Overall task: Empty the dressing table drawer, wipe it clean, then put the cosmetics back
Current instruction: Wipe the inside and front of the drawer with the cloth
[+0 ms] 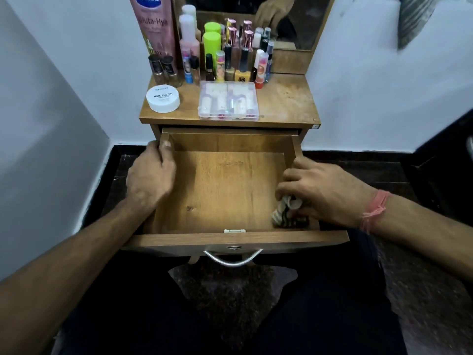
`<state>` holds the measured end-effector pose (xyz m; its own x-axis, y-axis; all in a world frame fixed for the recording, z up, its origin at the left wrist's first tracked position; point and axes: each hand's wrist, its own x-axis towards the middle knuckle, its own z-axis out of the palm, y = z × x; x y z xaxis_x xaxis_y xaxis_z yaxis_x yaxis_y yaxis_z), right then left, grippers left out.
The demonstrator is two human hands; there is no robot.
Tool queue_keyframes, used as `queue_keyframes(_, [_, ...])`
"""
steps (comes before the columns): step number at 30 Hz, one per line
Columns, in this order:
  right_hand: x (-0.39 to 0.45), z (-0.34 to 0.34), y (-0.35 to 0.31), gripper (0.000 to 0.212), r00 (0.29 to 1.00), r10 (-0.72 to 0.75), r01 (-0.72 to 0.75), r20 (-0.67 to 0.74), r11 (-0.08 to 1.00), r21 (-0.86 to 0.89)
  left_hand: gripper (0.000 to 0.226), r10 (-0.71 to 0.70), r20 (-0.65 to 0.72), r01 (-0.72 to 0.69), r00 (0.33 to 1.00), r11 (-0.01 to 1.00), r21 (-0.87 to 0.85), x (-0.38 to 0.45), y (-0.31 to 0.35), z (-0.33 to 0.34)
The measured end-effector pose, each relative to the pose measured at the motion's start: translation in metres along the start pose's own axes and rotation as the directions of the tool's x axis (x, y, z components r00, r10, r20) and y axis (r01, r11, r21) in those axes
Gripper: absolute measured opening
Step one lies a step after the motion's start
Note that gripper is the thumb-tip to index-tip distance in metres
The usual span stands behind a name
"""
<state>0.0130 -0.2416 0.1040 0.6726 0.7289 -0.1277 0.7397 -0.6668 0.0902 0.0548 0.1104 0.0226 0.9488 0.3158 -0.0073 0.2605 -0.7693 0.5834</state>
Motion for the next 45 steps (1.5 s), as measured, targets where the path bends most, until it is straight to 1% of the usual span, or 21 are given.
queue_keyframes(2, [0.014, 0.005, 0.021, 0.042, 0.991, 0.11, -0.113, -0.079, 0.993, -0.04, 0.048, 0.129, -0.029, -0.127, 0.991, 0.989, 0.073, -0.001, -0.001, 0.004])
queue_keyframes(4, [0.03, 0.002, 0.039, 0.042, 0.947, 0.264, -0.269, -0.182, 0.963, -0.002, 0.043, 0.2, -0.053, -0.191, 0.978, 0.972, 0.135, -0.001, -0.002, 0.005])
queue_keyframes(7, [0.042, 0.009, 0.044, 0.058, 0.904, 0.403, -0.394, -0.143, 0.915, 0.087, 0.039, 0.211, -0.061, -0.198, 0.976, 0.966, 0.167, 0.001, -0.002, 0.003])
queue_keyframes(10, [0.028, 0.014, 0.026, 0.076, 0.929, 0.365, -0.361, -0.051, 0.929, 0.078, 0.036, 0.186, -0.049, -0.177, 0.981, 0.972, 0.156, 0.001, -0.001, 0.002])
queue_keyframes(12, [0.018, 0.016, 0.023, 0.065, 0.92, 0.381, -0.369, -0.09, 0.921, 0.128, 0.035, 0.157, -0.037, -0.151, 0.987, 0.979, 0.136, 0.001, 0.001, 0.002])
queue_keyframes(14, [0.022, 0.017, 0.023, 0.045, 0.896, 0.394, -0.374, -0.204, 0.918, 0.13, 0.036, 0.135, -0.029, -0.131, 0.99, 0.984, 0.123, -0.001, 0.003, 0.001])
queue_keyframes(18, [0.065, 0.021, 0.011, 0.028, 0.907, 0.298, -0.337, -0.298, 0.938, -0.088, 0.037, 0.113, -0.013, -0.111, 0.994, 0.987, 0.121, -0.005, 0.007, -0.001])
queue_keyframes(20, [0.089, 0.023, 0.006, 0.026, 0.913, 0.276, -0.321, -0.299, 0.941, -0.111, 0.038, 0.102, -0.012, -0.1, 0.995, 0.989, 0.111, -0.007, 0.009, -0.003])
queue_keyframes(24, [0.112, 0.029, -0.006, 0.042, 0.916, 0.242, -0.229, -0.318, 0.97, 0.08, 0.041, 0.105, -0.023, -0.102, 0.994, 0.99, 0.103, -0.006, 0.009, -0.003])
queue_keyframes(26, [0.116, 0.019, -0.011, 0.041, 0.914, 0.262, -0.197, -0.309, 0.954, 0.228, 0.041, 0.1, -0.021, -0.098, 0.995, 0.991, 0.095, -0.003, 0.008, -0.002])
queue_keyframes(28, [0.117, 0.011, -0.012, 0.037, 0.923, 0.302, -0.198, -0.238, 0.904, 0.378, 0.042, 0.099, -0.022, -0.096, 0.995, 0.991, 0.095, 0.001, 0.008, -0.002])
queue_keyframes(30, [0.109, 0.01, -0.01, 0.029, 0.919, 0.38, -0.258, -0.105, 0.782, 0.567, 0.047, 0.124, -0.074, -0.117, 0.989, 0.988, 0.097, 0.003, 0.011, -0.004])
queue_keyframes(31, [0.102, 0.01, -0.009, 0.026, 0.906, 0.422, -0.287, -0.039, 0.677, 0.677, 0.049, 0.149, -0.119, -0.138, 0.982, 0.986, 0.098, 0.004, 0.012, -0.004])
queue_keyframes(32, [0.093, 0.011, -0.008, 0.023, 0.889, 0.456, -0.302, 0.031, 0.536, 0.788, 0.049, 0.174, -0.161, -0.159, 0.972, 0.982, 0.097, 0.005, 0.014, -0.005])
queue_keyframes(34, [0.073, 0.012, -0.007, 0.018, 0.842, 0.509, -0.293, 0.178, 0.156, 0.943, 0.041, 0.196, -0.21, -0.186, 0.958, 0.98, 0.066, 0.006, 0.016, -0.006])
queue_keyframes(37, [0.043, 0.013, 0.003, 0.028, 0.739, 0.604, -0.117, 0.298, -0.321, 0.94, 0.028, 0.303, -0.19, -0.298, 0.934, 0.953, 0.058, 0.002, 0.021, -0.01])
queue_keyframes(39, [0.022, 0.012, 0.007, 0.044, 0.72, 0.611, 0.046, 0.328, -0.514, 0.857, 0.029, 0.437, -0.064, -0.43, 0.897, 0.897, 0.103, -0.005, 0.035, -0.018])
queue_keyframes(41, [-0.001, -0.001, 0.003, 0.043, 0.709, 0.625, 0.177, 0.327, -0.606, 0.776, 0.03, 0.474, 0.238, -0.485, 0.848, 0.875, -0.015, -0.023, 0.059, -0.032])
queue_keyframes(43, [-0.022, -0.014, -0.005, 0.054, 0.705, 0.642, 0.326, 0.3, -0.669, 0.668, 0.044, 0.446, 0.582, -0.439, 0.68, 0.883, -0.163, -0.053, 0.082, -0.038])
queue_keyframes(44, [-0.03, -0.022, -0.013, 0.062, 0.691, 0.667, 0.39, 0.279, -0.669, 0.633, 0.053, 0.458, 0.678, -0.468, 0.575, 0.864, -0.187, -0.073, 0.089, -0.036])
queue_keyframes(45, [-0.037, -0.025, -0.02, 0.067, 0.662, 0.702, 0.444, 0.263, -0.65, 0.616, 0.058, 0.512, 0.7, -0.557, 0.498, 0.808, -0.194, -0.091, 0.091, -0.029])
